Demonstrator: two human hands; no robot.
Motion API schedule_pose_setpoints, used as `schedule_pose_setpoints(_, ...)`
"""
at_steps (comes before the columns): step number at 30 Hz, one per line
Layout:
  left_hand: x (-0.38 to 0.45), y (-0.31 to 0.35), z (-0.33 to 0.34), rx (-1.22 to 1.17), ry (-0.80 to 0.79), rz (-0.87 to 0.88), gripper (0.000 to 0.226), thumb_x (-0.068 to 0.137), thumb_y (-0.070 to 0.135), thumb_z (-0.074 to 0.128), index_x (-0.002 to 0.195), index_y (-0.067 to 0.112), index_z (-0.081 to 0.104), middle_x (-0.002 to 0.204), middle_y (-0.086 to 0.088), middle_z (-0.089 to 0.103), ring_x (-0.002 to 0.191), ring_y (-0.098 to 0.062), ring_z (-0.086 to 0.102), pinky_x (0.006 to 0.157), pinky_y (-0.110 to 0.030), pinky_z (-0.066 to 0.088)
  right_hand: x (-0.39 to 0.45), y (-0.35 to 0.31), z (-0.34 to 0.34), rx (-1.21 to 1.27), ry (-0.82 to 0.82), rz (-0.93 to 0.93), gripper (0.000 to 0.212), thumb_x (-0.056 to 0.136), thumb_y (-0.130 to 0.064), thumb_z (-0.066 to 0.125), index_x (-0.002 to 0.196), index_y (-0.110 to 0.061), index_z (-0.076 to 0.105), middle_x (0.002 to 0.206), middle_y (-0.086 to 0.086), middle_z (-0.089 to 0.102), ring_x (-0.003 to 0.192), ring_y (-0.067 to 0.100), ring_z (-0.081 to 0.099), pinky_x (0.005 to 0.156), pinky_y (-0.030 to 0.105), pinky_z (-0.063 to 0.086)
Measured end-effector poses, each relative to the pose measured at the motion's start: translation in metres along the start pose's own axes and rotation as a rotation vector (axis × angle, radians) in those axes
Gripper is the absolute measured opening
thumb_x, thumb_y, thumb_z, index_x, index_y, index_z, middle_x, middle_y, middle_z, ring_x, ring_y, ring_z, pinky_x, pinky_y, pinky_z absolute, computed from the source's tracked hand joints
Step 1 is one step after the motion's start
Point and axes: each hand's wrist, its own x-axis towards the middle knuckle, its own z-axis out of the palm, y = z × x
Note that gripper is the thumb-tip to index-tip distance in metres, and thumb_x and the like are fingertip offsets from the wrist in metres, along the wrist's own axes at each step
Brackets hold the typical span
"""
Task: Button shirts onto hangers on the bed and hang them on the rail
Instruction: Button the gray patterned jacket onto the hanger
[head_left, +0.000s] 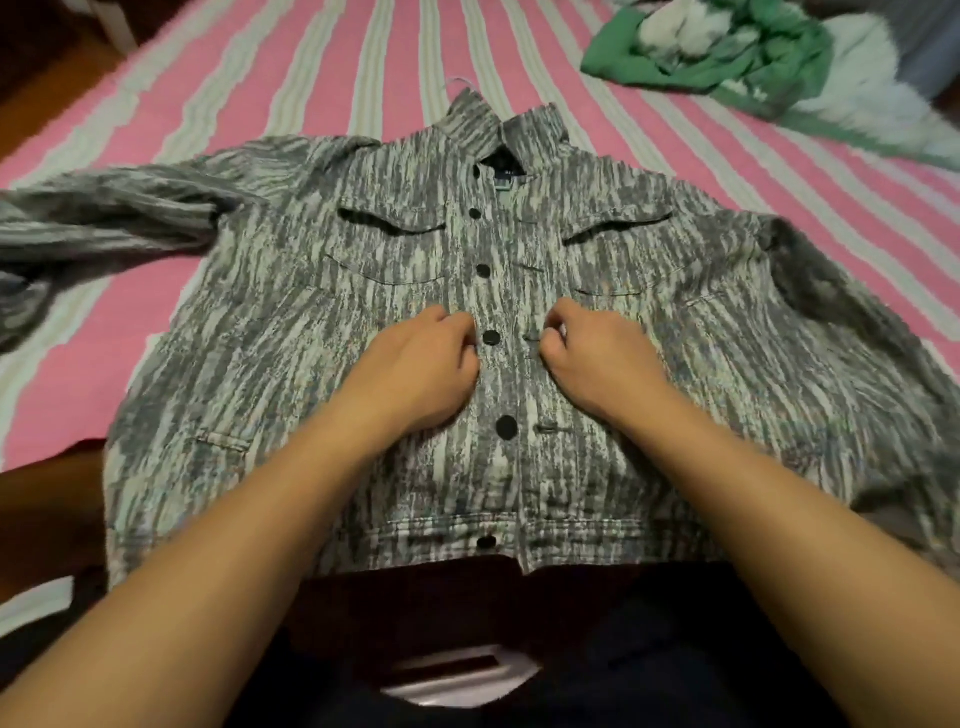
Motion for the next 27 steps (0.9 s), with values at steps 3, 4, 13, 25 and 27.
schedule_pose_setpoints(3, -0.003, 0.004, -0.005, 0.032, 0.035, -0.019, 0.026, 0.104, 0.029, 0.041, 0.118, 0.018, 0.059, 0.106, 0.002, 0.058, 0.091, -0.016, 0.059, 0.080, -0.028, 0.048, -0.003, -0.002, -0.003, 0.045, 0.007, 0.022, 0.022, 0.102, -0.028, 0.038, 0.104, -0.018, 0.058, 0.077, -0.004, 0.062, 0.064, 0.012, 0.059, 0.050, 0.022, 0.040)
schedule_pose_setpoints(4, -0.003, 0.004, -0.008, 0.034, 0.024, -0.024, 0.025, 0.104, 0.029, 0.041, 0.117, 0.019, 0.060, 0.106, 0.002, 0.059, 0.091, -0.015, 0.059, 0.079, -0.028, 0.048, -0.002, -0.001, -0.002, 0.057, 0.003, 0.026, 0.022, 0.102, -0.028, 0.039, 0.104, -0.018, 0.058, 0.077, -0.004, 0.062, 0.064, 0.012, 0.060, 0.052, 0.024, 0.045)
schedule_pose_setpoints(13, -0.102, 0.042, -0.004, -0.365, 0.483, 0.024, 0.014, 0.094, 0.011, 0.056, 0.100, 0.013, 0.068, 0.089, 0.008, 0.065, 0.080, -0.001, 0.054, 0.076, -0.008, 0.038, -0.076, -0.020, -0.010, 0.397, 0.355, -0.068, 0.012, 0.100, -0.018, 0.052, 0.090, -0.013, 0.057, 0.077, -0.005, 0.053, 0.063, 0.006, 0.046, 0.058, 0.016, 0.035)
schedule_pose_setpoints(25, -0.174, 0.068, 0.060, -1.722, 0.029, -1.201, 0.011, 0.097, 0.019, 0.066, 0.105, 0.012, 0.065, 0.105, -0.008, 0.070, 0.090, -0.017, 0.067, 0.073, -0.027, 0.053, -0.200, -0.026, 0.037, 0.210, 0.091, -0.180, 0.050, 0.076, -0.024, 0.077, 0.119, -0.013, 0.053, 0.127, 0.009, 0.045, 0.123, 0.029, 0.042, 0.107, 0.046, 0.037)
schedule_pose_setpoints(27, -0.177, 0.074, 0.055, -1.706, 0.088, -1.177, 0.009, 0.097, 0.015, 0.067, 0.103, 0.008, 0.065, 0.101, -0.008, 0.071, 0.089, -0.017, 0.070, 0.075, -0.027, 0.055, -0.199, -0.024, 0.040, 0.116, 0.067, -0.185, 0.061, 0.074, -0.026, 0.082, 0.125, -0.014, 0.051, 0.132, 0.014, 0.043, 0.128, 0.036, 0.039, 0.112, 0.053, 0.033)
